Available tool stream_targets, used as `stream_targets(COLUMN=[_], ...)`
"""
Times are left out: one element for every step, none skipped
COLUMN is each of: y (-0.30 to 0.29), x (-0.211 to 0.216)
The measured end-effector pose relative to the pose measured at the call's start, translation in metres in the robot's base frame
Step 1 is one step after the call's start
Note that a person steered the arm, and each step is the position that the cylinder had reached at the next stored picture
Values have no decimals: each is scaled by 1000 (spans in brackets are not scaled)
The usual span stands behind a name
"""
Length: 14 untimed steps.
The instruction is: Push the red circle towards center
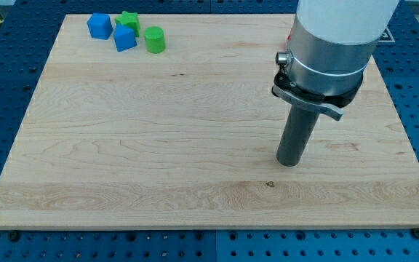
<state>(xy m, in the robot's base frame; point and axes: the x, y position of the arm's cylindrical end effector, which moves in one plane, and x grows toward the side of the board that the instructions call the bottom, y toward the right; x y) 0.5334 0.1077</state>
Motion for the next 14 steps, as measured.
stream_targets(y=[0,4,33,68,110,117,135,177,179,177,172,166,143,121], x=[0,-14,-53,-92,-124,-130,-139,-177,-181,-216,-236,-235,-232,-220])
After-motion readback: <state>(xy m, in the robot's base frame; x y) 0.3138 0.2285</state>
